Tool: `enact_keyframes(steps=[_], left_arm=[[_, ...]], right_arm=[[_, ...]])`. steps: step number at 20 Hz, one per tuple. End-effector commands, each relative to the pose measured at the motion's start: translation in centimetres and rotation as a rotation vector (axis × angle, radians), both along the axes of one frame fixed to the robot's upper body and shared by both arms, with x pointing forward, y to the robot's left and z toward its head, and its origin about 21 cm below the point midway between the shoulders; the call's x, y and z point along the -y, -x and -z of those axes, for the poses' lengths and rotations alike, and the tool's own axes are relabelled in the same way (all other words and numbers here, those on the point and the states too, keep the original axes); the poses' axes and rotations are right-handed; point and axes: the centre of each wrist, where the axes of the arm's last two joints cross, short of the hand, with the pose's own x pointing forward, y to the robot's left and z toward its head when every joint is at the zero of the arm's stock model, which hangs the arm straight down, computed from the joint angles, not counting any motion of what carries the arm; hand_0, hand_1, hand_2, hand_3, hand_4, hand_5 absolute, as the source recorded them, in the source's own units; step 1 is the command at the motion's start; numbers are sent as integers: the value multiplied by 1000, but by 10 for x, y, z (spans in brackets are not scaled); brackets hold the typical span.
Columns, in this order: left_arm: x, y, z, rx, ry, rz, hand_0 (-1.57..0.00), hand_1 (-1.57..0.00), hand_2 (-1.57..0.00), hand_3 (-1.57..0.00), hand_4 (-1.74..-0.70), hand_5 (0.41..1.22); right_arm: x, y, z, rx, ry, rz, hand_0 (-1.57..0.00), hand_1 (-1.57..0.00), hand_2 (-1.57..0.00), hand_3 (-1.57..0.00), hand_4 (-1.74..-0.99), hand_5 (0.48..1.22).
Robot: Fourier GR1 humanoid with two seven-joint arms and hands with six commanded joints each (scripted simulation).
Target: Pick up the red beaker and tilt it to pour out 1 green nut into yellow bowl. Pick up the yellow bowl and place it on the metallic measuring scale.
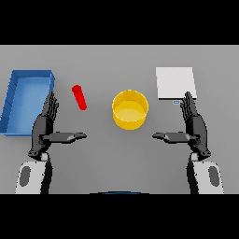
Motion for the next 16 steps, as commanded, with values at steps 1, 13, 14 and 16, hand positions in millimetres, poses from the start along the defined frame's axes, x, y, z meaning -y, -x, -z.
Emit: enact_keyframes(steps=[1, 13, 14, 16], left_arm=[[-1, 0, 0, 0, 0, -1, 1, 1, 1, 1, -1151, 599], [-4, 27, -17, 13, -166, 76, 1, 1, 1, 1, -1164, 602], [-5, 26, -18, 4, -178, 76, 1, 1, 1, 1, -1164, 603], [-3, 20, -18, -3, -193, 87, 1, 1, 1, 1, -1159, 602]], right_arm=[[0, 0, 0, 0, 0, 1, 1, 1, 1, 1, -1167, 599], [-4, 24, -9, 121, 335, -2, 1, 1, 1, 1, -1173, 593], [-2, 28, -6, 110, 336, -1, 1, 1, 1, 1, -1183, 596], [-3, 28, -7, 112, 314, -12, 1, 1, 1, 1, -1199, 603]])
